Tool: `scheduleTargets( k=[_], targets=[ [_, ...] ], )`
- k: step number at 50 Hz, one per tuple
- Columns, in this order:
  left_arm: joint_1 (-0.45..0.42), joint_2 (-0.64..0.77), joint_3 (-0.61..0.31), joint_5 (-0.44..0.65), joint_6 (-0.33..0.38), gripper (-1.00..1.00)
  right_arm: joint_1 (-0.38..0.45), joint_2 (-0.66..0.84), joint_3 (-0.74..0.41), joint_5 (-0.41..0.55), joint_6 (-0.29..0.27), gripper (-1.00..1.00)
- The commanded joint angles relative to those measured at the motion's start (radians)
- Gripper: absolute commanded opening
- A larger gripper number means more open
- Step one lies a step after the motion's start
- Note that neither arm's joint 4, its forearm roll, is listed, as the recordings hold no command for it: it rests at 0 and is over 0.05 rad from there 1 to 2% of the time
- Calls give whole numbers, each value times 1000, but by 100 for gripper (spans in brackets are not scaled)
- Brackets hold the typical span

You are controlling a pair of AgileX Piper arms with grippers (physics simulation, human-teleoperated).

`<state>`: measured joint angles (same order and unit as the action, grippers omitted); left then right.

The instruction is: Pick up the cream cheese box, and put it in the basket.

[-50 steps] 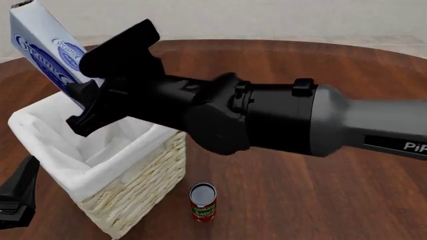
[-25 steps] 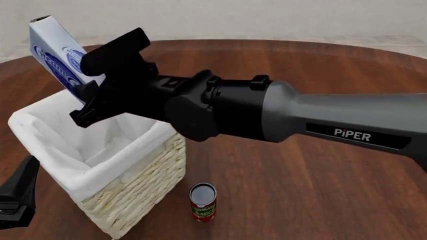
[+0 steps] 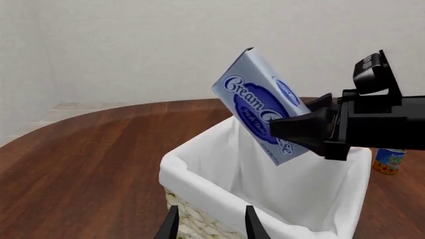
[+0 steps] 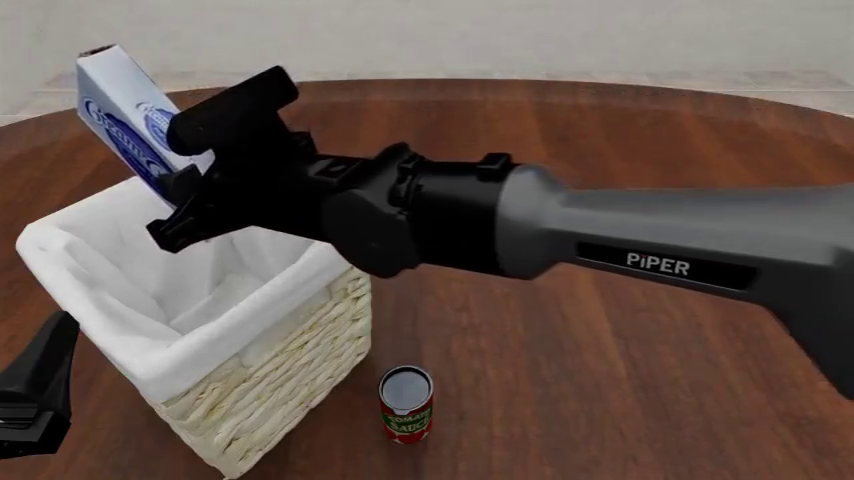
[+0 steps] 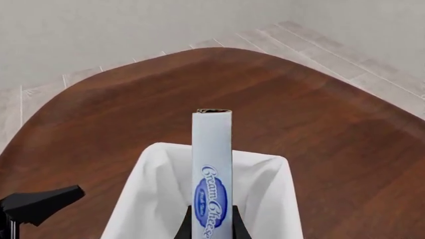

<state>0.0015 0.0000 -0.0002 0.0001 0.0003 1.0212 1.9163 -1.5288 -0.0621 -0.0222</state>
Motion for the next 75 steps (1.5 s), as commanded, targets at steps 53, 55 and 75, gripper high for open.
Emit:
scheduleTargets(
  k=[53,55,75],
  targets=[
    [-1,0,0,0,0,100,2,-20,6,-14,-2,100],
    [-1,0,0,0,0,100,3,-20,6,-13,-3,100],
    [-1,0,0,0,0,100,3,-34,12,-14,-4,100]
  ],
)
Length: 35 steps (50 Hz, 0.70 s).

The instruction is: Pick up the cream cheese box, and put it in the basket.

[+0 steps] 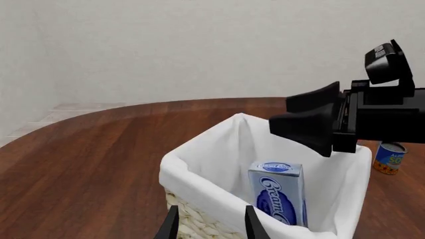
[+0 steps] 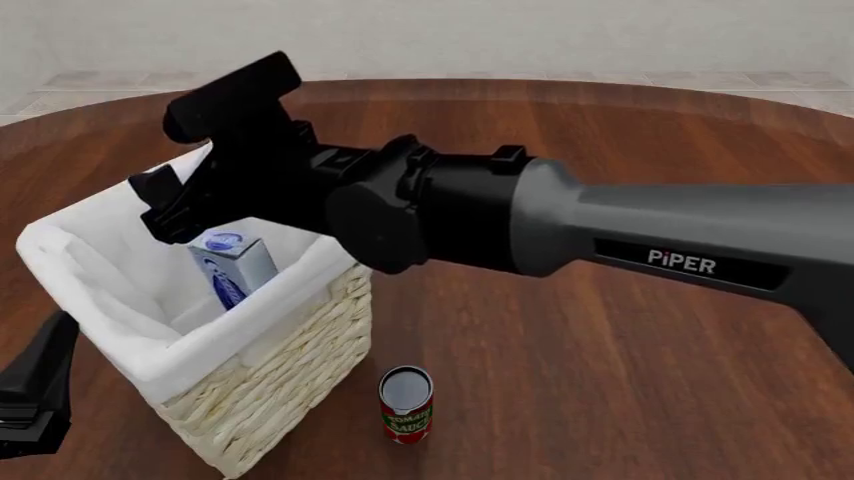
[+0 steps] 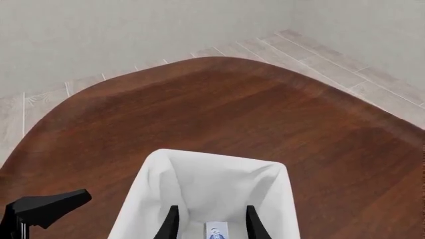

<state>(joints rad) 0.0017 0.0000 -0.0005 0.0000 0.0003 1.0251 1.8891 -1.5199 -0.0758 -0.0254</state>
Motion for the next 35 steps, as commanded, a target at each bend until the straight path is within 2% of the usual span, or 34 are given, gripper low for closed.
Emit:
scheduleTargets(
  k=[1,35],
  targets=[
    [-2,0,0,0,0,100,0,-7,3,-1,-2,100],
    [-2,0,0,0,0,100,-5,-46,26,-1,-10,100]
  ],
)
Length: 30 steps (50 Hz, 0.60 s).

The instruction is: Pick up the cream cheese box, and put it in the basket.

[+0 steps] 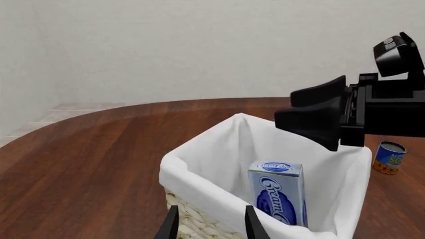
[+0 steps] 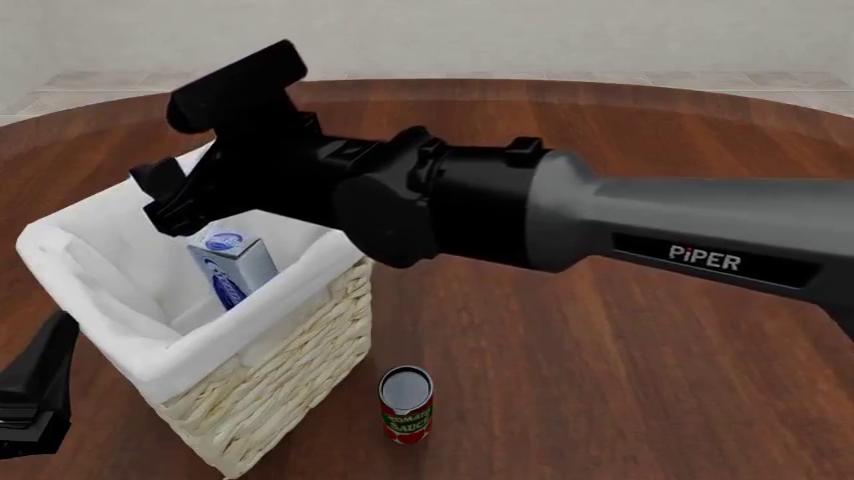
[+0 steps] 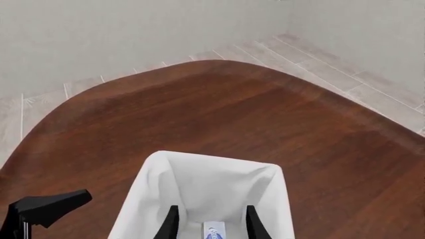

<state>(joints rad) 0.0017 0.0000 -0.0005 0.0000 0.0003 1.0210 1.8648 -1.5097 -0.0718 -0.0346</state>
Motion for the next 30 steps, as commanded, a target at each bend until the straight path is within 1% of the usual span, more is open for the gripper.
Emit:
scheduleTargets(
  k=[1,9,11,16,24,30],
  targets=[
    [-2,0,0,0,0,100,0,-30,23,-7,-1,100],
    [-2,0,0,0,0,100,-4,-83,77,-39,-12,100],
    [-2,0,0,0,0,100,-15,-95,89,-48,-26,100],
    [-2,0,0,0,0,100,-21,-129,119,-63,-38,100],
    [-2,0,0,0,0,100,-20,-181,172,-88,-45,100],
    [-2,0,0,0,0,100,-27,-201,197,-108,-40,100]
  ],
)
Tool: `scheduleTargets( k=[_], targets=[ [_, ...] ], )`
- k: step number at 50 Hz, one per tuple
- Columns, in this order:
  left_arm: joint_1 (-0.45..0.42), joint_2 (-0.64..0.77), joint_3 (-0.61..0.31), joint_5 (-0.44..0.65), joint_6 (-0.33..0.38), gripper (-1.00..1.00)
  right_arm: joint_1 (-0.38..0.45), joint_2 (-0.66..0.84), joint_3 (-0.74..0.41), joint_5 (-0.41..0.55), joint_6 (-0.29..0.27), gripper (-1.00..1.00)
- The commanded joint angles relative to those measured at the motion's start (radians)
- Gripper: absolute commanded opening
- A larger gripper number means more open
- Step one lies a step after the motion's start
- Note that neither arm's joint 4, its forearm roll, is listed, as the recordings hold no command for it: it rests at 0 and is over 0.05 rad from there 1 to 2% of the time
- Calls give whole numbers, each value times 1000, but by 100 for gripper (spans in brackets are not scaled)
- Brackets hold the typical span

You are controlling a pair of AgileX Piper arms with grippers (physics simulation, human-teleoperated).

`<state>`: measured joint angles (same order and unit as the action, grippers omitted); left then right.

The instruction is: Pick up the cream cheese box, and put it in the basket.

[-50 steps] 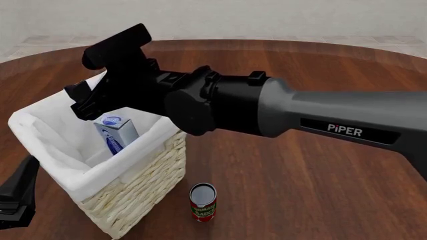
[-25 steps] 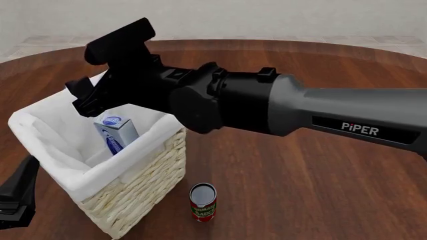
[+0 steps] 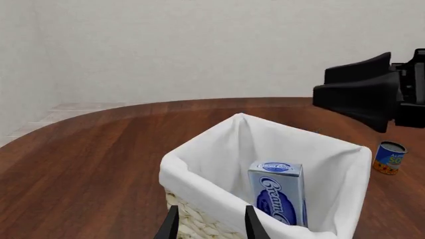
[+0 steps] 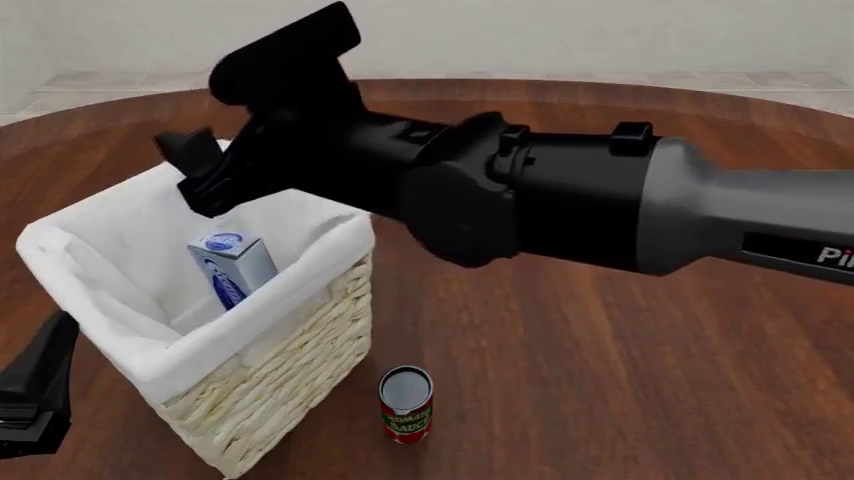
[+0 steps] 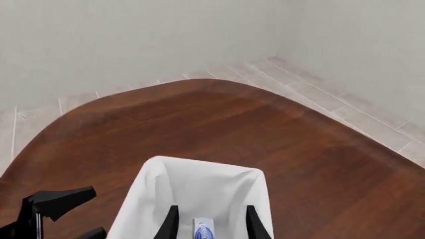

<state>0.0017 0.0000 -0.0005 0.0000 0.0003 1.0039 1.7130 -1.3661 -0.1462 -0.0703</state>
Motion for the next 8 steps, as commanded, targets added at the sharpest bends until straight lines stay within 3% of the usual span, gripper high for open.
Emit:
scheduleTargets(
  k=[1,8],
  targets=[
    [-2,0,0,0,0,100,-11,-50,55,-36,-4,100],
    [-2,0,0,0,0,100,-29,-63,76,-53,-15,100]
  ],
)
